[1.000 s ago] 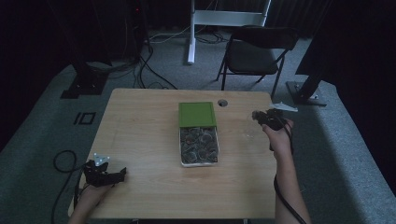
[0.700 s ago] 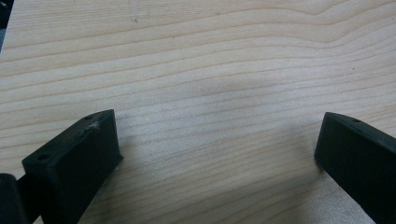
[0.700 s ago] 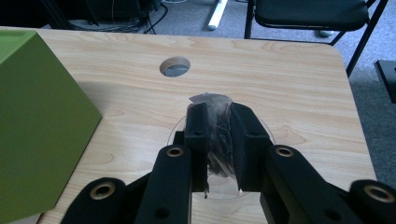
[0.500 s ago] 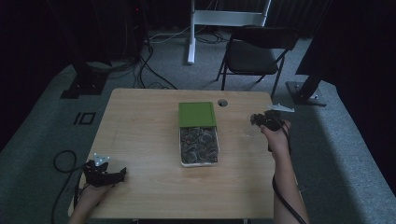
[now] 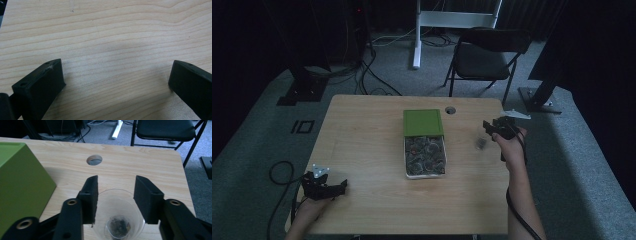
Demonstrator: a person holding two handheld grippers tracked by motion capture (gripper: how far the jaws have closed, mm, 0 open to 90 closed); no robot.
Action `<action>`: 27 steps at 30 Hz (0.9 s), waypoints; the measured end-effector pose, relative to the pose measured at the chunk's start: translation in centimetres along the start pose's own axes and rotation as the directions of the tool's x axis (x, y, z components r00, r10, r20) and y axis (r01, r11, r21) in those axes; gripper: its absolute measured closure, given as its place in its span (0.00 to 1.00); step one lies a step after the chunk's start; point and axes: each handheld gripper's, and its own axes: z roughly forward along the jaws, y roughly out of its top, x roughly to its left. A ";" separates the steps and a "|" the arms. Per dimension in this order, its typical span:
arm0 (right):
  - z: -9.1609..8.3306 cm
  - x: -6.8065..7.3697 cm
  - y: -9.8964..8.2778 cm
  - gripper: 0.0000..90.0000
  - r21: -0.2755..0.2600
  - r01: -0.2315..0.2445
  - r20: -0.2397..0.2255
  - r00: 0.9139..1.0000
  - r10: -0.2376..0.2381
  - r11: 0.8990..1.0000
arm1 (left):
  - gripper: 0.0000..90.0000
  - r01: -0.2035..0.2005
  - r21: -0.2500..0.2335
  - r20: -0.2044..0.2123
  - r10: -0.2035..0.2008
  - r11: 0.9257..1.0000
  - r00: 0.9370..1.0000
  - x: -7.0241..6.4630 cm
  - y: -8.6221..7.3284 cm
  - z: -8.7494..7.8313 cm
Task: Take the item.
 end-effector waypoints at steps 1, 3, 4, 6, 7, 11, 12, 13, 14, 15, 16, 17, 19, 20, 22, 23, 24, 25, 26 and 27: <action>-0.1 0.1 0.0 0.57 0.001 -0.001 -0.002 1.000 0.001 1.000 | 0.01 0.000 0.000 0.000 0.000 1.000 1.000 0.0 0.0 0.0; -0.3 0.1 -0.2 0.54 0.002 -0.001 -0.009 1.000 0.001 1.000 | 0.01 0.000 0.000 0.000 0.000 1.000 1.000 0.0 0.0 0.0; -0.4 0.1 -0.3 0.53 -0.002 0.000 -0.010 1.000 0.000 1.000 | 0.01 0.000 0.000 0.000 0.000 1.000 1.000 0.0 0.0 0.0; -0.5 0.1 -0.5 0.51 0.001 0.011 -0.013 1.000 -0.011 1.000 | 0.00 0.000 0.000 0.000 0.000 1.000 1.000 0.0 0.0 0.0; -0.6 0.1 -0.5 0.50 0.002 0.011 -0.011 1.000 -0.011 1.000 | 0.01 0.000 0.000 0.000 0.000 1.000 1.000 0.0 0.0 0.0; -1.0 0.0 -0.9 0.45 0.001 0.025 -0.010 1.000 -0.025 1.000 | 0.00 0.000 0.000 0.000 0.000 1.000 1.000 0.0 0.0 0.0; -1.1 0.1 -1.0 0.44 0.001 0.025 -0.011 1.000 -0.025 1.000 | 0.01 0.000 0.000 0.000 0.000 1.000 1.000 0.0 0.0 0.0; -1.2 0.1 -1.1 0.44 0.000 0.019 -0.015 1.000 -0.019 1.000 | 0.01 0.000 0.000 0.000 0.000 1.000 1.000 0.0 0.0 0.0; -1.3 0.1 -1.2 0.43 0.003 0.015 -0.017 1.000 -0.015 1.000 | 0.01 0.000 0.000 0.000 0.000 1.000 1.000 0.0 0.0 0.0; -1.4 0.1 -1.3 0.42 0.007 0.017 -0.019 1.000 -0.017 1.000 | 0.01 0.000 0.000 0.000 0.000 1.000 1.000 0.0 0.0 0.0; -1.5 0.1 -1.3 0.41 0.008 0.021 -0.022 1.000 -0.020 1.000 | 0.01 0.000 0.000 0.000 0.000 1.000 1.000 0.0 0.0 0.0; -1.6 0.1 -1.4 0.41 0.006 0.020 -0.025 1.000 -0.020 1.000 | 0.01 0.000 0.000 0.000 0.000 1.000 1.000 0.0 0.0 0.0; -1.9 0.1 -1.5 0.35 0.005 0.022 -0.031 0.999 -0.022 1.000 | 0.01 0.000 0.000 0.000 0.000 1.000 1.000 0.0 0.0 0.0; -2.0 0.2 -1.6 0.33 0.000 0.023 -0.025 0.999 -0.023 1.000 | 0.01 0.000 0.000 0.000 0.000 1.000 1.000 0.0 0.0 0.0; -2.2 0.2 -1.8 0.30 -0.001 0.029 -0.023 0.999 -0.029 1.000 | 0.00 0.000 0.000 0.000 0.000 1.000 1.000 0.0 0.0 0.0; -2.3 0.2 -1.8 0.28 -0.003 0.032 -0.021 0.999 -0.032 0.999 | 0.00 0.000 0.000 0.000 0.000 1.000 1.000 0.0 0.0 0.0; -2.4 0.2 -2.0 0.28 -0.004 0.032 -0.022 0.999 -0.032 0.999 | 0.01 0.000 0.000 0.000 0.000 1.000 1.000 0.0 0.0 0.0; -2.5 0.2 -2.0 0.27 -0.003 0.035 -0.023 0.999 -0.035 0.999 | 0.00 0.000 0.000 0.000 0.000 1.000 1.000 0.0 0.0 0.0; -2.5 0.3 -2.2 0.25 -0.003 0.034 -0.025 0.999 -0.034 0.999 | 0.01 0.000 0.000 0.000 0.000 1.000 1.000 0.0 0.0 0.0; -2.6 0.3 -2.3 0.25 -0.003 0.036 -0.026 0.999 -0.036 0.999 | 0.01 0.000 0.000 0.000 0.000 1.000 1.000 0.0 0.0 0.0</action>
